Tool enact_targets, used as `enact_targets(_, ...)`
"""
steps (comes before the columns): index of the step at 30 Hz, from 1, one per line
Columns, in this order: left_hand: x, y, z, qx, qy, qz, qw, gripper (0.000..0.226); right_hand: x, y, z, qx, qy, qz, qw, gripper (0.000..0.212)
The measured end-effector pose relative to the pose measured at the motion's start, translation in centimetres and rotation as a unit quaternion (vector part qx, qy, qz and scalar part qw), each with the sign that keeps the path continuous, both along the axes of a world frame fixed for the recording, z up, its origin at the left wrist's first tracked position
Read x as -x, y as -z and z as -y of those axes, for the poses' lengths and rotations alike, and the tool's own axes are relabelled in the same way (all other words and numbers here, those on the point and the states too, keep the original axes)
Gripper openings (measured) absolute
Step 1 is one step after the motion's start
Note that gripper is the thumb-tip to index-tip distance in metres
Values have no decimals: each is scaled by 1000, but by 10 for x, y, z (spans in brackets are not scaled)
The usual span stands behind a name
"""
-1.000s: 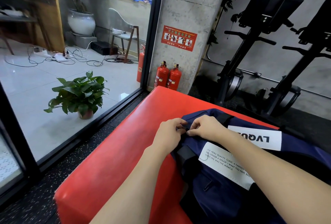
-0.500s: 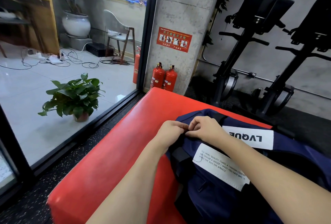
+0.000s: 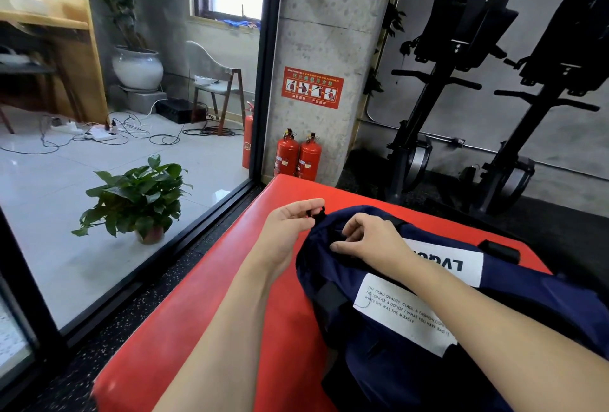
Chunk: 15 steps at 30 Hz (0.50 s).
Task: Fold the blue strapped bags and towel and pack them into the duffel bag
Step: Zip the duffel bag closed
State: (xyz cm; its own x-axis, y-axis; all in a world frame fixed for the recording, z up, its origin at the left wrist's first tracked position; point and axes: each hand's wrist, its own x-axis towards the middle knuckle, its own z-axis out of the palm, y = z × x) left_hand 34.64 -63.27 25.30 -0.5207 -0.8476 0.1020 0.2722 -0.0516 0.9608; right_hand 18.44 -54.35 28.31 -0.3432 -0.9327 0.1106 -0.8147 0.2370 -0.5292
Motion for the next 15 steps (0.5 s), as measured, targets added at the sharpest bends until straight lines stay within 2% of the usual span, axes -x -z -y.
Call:
enact_targets(4,-2,5,4,25,-2,-7,1000,45,-11,0,8,12,17,8,1000,34)
enact_targets(10,-5,12,8,40,-1,-7,999,44,-15,5,17,31,36,39,998,3)
enact_targets(15,-6,13,9,51,-14,-8,999,43,-9,2,11,50,55,163,984,6)
